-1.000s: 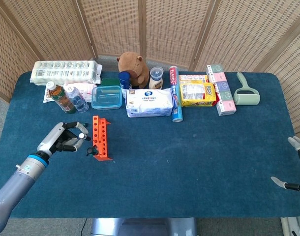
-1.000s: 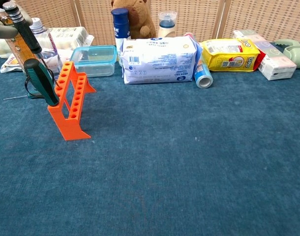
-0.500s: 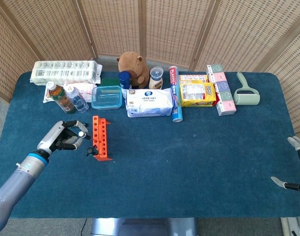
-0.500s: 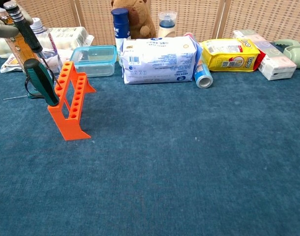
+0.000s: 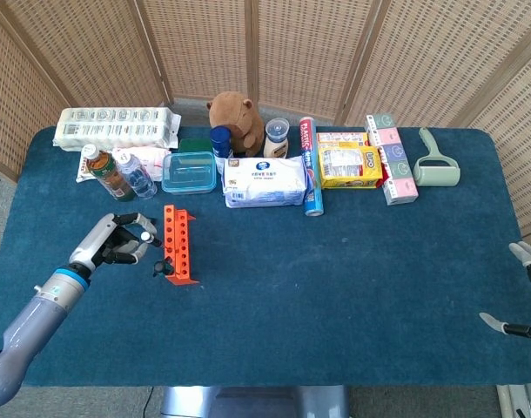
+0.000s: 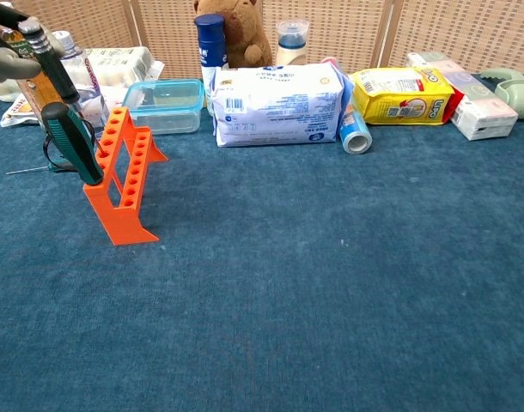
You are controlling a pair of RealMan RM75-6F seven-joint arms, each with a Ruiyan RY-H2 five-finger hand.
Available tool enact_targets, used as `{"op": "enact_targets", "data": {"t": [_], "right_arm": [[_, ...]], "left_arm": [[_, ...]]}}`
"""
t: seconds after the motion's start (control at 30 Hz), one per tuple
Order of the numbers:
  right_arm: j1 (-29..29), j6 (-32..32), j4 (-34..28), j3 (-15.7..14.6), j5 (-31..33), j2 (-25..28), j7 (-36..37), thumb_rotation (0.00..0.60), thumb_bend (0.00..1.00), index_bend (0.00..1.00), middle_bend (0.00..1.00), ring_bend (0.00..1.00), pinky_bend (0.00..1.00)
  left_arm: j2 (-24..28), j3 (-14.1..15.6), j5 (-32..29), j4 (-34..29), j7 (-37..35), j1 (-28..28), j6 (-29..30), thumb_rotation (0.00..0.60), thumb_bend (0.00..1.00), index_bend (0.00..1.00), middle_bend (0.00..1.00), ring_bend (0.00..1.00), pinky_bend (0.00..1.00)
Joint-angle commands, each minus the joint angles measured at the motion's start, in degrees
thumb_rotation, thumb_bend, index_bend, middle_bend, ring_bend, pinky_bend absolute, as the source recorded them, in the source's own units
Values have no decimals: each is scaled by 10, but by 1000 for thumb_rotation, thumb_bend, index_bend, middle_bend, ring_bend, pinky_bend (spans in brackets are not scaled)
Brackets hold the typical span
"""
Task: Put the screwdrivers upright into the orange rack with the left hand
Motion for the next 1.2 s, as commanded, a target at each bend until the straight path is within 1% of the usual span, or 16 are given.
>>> {"op": "enact_targets", "data": {"t": [0.03,0.3,0.5,0.73,1.2], "right_arm": [[0,-1,0,0,1,0,-1,600,0,17,17,0,0],[1,-3,2,1,5,-1,0,600,0,17,17,0,0],[2,-6,4,2,5,0,7,600,0,17,17,0,0],[1,-5,4,2,4,1,10,600,0,17,17,0,0],[1,-5,4,2,5,1,11,600,0,17,17,0,0]], "left_arm": [[-12,6,-16,10,13,-12,0,600,464,497,1000,1000,1000],[-42,17,-55,29,44,-39,3,600,463,496,1000,1000,1000],[-74,32,-81,54,65,-47,23,600,463,496,1000,1000,1000],[-86,36,-81,61,69,-45,25,600,463,496,1000,1000,1000],[-98,33,-85,72,77,-48,22,600,462,496,1000,1000,1000]]}}
